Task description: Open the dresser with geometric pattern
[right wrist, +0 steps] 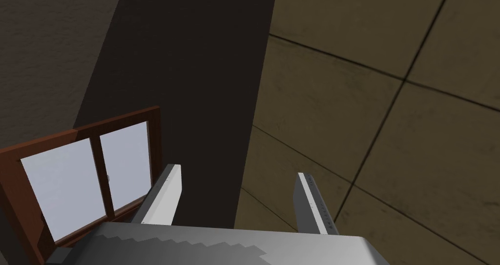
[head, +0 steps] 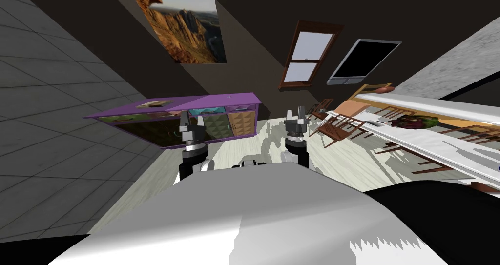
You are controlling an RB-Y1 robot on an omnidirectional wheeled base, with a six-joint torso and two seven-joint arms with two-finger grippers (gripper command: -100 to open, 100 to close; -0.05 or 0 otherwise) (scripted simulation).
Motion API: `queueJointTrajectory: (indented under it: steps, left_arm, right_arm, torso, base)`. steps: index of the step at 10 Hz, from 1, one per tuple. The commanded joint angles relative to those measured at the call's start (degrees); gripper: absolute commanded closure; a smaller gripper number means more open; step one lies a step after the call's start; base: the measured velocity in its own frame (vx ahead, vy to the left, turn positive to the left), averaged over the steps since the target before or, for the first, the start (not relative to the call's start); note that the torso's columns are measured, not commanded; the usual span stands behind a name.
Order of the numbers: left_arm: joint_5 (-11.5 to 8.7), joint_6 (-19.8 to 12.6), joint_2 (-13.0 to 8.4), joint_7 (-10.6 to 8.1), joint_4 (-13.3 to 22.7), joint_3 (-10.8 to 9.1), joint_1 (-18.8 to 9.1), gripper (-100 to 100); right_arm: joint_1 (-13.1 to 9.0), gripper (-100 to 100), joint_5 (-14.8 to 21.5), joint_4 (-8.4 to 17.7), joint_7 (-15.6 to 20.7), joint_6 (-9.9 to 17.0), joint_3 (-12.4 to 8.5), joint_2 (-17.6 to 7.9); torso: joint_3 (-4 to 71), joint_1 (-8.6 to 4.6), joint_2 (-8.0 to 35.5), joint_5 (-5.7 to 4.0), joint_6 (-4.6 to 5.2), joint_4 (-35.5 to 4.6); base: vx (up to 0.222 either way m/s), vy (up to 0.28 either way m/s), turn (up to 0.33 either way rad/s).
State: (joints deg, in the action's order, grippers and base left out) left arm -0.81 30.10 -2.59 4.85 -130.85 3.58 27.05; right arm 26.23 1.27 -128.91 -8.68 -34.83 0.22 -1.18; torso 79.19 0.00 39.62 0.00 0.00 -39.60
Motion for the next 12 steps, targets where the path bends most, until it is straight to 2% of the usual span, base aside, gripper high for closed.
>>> queueJointTrajectory:
  steps: [1, 6, 12]
  left_arm:
    - [-0.2, 2.1, -2.9, -0.12, 3.0, -0.17, -0.5, -100]
    - [-0.5, 7.2, -5.2, -0.39, 9.4, -0.54, -1.5, -100]
    - [-1.2, 15.5, -6.3, -0.83, 19.4, -1.16, -3.1, -100]
  right_arm:
    - [0.0, 0, 0.0, 0.0, 0.0, 0.0, 0.0, 0.0]
    - [0.0, 0, 0.0, 0.0, 0.0, 0.0, 0.0, 0.0]
    - [0.0, 0, 0.0, 0.0, 0.0, 0.0, 0.0, 0.0]
  torso:
    - [4.0, -0.02, 1.8, 0.0, 0.0, -1.9]
    - [5.3, -0.01, 2.7, 0.0, 0.0, -2.7]
    - [5.4, 0.04, 2.7, 0.01, 0.0, -2.7]
  base:
    - [0.093, -0.031, -0.022]
    - [0.109, -0.015, -0.018]
    - [0.157, -0.036, -0.024]
